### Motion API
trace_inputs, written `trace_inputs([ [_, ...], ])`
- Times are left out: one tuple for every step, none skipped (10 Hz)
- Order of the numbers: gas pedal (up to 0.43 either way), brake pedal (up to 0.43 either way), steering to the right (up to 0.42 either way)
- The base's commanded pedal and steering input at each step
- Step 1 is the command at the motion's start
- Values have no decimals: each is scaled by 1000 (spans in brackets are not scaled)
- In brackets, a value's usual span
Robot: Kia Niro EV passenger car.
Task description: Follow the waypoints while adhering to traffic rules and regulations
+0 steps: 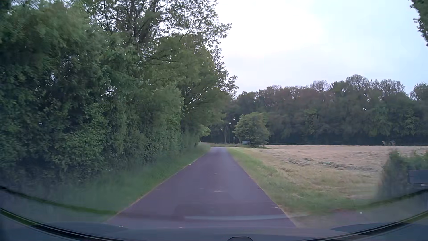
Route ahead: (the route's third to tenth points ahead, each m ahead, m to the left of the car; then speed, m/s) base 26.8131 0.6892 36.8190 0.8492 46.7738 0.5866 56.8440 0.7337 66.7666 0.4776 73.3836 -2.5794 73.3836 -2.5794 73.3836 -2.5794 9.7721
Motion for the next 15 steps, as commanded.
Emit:
trace_inputs([
  [138,0,-5],
  [138,0,-5],
  [150,0,-4],
  [150,0,-4],
  [150,0,0],
  [150,0,7],
  [150,0,11],
  [150,0,10],
  [150,0,9],
  [150,0,9],
  [150,0,9],
  [150,0,6],
  [150,0,4],
  [150,0,3],
  [138,0,1],
])
